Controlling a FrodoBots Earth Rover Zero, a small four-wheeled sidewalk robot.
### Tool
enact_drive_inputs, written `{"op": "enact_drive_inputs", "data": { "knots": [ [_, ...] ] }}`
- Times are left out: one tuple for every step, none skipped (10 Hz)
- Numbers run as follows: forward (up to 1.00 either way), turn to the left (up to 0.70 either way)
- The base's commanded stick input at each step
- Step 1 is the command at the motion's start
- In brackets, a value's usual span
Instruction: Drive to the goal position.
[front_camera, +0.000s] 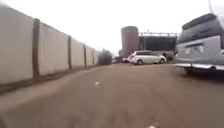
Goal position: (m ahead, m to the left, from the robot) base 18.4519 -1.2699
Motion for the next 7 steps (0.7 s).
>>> {"op": "enact_drive_inputs", "data": {
  "knots": [
    [1.00,0.00],
    [1.00,0.00],
    [1.00,0.00],
    [1.00,0.00],
    [1.00,0.00],
    [1.00,0.00],
    [1.00,0.00]
  ]
}}
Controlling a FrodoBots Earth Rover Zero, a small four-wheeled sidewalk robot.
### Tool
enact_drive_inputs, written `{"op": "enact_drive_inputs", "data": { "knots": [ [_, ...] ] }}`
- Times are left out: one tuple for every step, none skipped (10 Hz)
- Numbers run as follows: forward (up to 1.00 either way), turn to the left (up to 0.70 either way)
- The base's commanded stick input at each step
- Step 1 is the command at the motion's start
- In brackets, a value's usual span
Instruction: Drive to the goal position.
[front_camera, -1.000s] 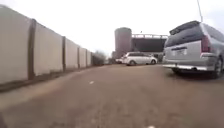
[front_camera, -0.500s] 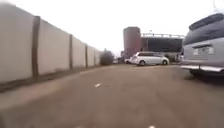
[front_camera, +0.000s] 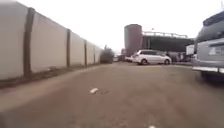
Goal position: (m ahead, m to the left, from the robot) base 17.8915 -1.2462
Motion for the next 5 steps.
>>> {"op": "enact_drive_inputs", "data": {
  "knots": [
    [1.00,0.00],
    [1.00,0.00],
    [1.00,0.00],
    [1.00,0.00],
    [1.00,0.00]
  ]
}}
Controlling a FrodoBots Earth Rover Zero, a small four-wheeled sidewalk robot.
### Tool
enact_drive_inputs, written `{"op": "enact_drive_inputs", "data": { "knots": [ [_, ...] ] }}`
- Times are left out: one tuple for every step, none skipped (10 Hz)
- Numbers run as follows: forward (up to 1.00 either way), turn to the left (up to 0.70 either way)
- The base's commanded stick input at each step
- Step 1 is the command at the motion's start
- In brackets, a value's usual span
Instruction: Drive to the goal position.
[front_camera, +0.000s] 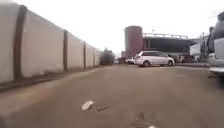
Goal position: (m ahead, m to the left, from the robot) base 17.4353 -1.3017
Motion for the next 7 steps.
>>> {"op": "enact_drive_inputs", "data": {
  "knots": [
    [1.00,0.00],
    [1.00,0.00],
    [1.00,0.00],
    [1.00,0.00],
    [1.00,0.00],
    [1.00,0.00],
    [1.00,0.00]
  ]
}}
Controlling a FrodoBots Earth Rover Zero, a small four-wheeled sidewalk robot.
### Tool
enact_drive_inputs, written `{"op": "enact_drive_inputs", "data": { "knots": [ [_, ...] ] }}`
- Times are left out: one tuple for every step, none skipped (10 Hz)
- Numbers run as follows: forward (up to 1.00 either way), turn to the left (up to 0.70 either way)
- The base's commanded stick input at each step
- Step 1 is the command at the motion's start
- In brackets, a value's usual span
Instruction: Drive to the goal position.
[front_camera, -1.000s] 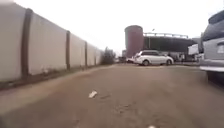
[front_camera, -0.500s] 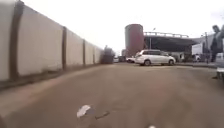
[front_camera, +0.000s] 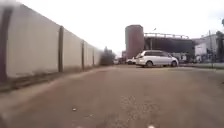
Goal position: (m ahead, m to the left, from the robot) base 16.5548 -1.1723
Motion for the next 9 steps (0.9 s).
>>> {"op": "enact_drive_inputs", "data": {
  "knots": [
    [1.00,0.00],
    [1.00,0.00],
    [1.00,0.00],
    [1.00,0.00],
    [1.00,0.00],
    [1.00,0.00],
    [1.00,0.00],
    [1.00,0.00],
    [1.00,0.00]
  ]
}}
